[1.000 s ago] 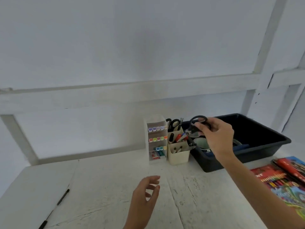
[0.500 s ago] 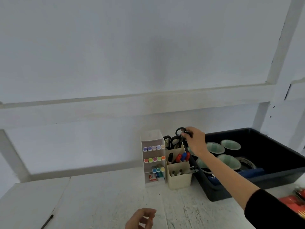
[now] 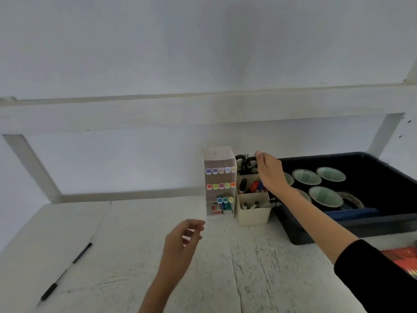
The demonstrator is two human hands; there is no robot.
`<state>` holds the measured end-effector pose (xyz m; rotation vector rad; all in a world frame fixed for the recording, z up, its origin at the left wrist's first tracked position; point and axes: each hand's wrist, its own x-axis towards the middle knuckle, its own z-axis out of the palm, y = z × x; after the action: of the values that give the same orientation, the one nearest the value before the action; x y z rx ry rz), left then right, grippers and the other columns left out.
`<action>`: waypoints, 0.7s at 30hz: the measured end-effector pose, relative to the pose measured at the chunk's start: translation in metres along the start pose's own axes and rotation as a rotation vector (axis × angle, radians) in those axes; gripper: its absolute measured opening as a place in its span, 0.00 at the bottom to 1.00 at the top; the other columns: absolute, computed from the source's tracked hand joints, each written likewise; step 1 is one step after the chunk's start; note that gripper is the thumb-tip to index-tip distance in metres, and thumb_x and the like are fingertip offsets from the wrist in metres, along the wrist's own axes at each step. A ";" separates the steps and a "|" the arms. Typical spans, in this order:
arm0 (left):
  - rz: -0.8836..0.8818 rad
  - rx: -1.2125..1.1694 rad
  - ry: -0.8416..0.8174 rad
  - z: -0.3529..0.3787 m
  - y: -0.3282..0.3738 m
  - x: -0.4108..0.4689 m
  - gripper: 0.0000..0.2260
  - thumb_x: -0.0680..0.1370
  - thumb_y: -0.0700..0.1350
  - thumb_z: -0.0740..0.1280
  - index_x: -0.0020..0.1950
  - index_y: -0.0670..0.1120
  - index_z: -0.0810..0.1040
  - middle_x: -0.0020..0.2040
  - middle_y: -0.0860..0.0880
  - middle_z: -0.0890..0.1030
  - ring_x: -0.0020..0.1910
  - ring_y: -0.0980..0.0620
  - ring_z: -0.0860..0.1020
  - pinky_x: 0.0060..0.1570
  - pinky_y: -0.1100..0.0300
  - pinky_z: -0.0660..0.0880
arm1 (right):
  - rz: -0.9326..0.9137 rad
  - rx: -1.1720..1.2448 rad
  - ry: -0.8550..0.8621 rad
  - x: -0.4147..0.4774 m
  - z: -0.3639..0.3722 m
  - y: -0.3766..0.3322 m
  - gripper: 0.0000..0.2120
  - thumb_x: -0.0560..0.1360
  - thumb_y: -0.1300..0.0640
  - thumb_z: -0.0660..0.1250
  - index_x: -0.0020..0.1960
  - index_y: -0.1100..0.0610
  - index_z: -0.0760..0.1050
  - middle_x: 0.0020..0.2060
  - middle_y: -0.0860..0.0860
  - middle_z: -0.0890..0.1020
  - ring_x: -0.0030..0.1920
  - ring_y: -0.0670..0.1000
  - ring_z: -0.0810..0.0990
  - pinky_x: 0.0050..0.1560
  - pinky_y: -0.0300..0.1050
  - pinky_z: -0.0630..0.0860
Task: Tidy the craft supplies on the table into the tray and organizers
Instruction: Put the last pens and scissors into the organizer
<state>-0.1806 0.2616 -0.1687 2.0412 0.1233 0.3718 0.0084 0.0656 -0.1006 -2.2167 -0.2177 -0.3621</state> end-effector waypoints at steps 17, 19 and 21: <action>-0.082 0.221 0.334 -0.109 -0.063 -0.037 0.09 0.76 0.37 0.65 0.49 0.50 0.78 0.47 0.57 0.79 0.45 0.60 0.77 0.40 0.72 0.70 | -0.393 0.222 -0.287 -0.181 0.128 -0.100 0.11 0.74 0.71 0.62 0.45 0.56 0.78 0.42 0.48 0.80 0.42 0.43 0.77 0.43 0.26 0.72; -0.165 0.286 0.414 -0.136 -0.088 -0.045 0.09 0.75 0.36 0.65 0.50 0.48 0.79 0.47 0.54 0.79 0.47 0.54 0.77 0.44 0.68 0.70 | -0.327 0.279 -0.396 -0.197 0.145 -0.104 0.13 0.73 0.72 0.61 0.43 0.56 0.79 0.39 0.47 0.80 0.41 0.43 0.77 0.40 0.29 0.73; -0.237 0.402 0.473 -0.162 -0.114 -0.050 0.10 0.74 0.35 0.66 0.53 0.44 0.79 0.49 0.48 0.79 0.51 0.47 0.76 0.50 0.59 0.72 | -0.222 0.315 -0.516 -0.210 0.161 -0.108 0.16 0.72 0.74 0.60 0.42 0.57 0.79 0.38 0.48 0.80 0.40 0.42 0.77 0.39 0.31 0.73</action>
<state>-0.2705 0.4409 -0.2079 2.2590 0.7753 0.7187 -0.1906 0.2527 -0.1864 -1.9375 -0.7492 0.1309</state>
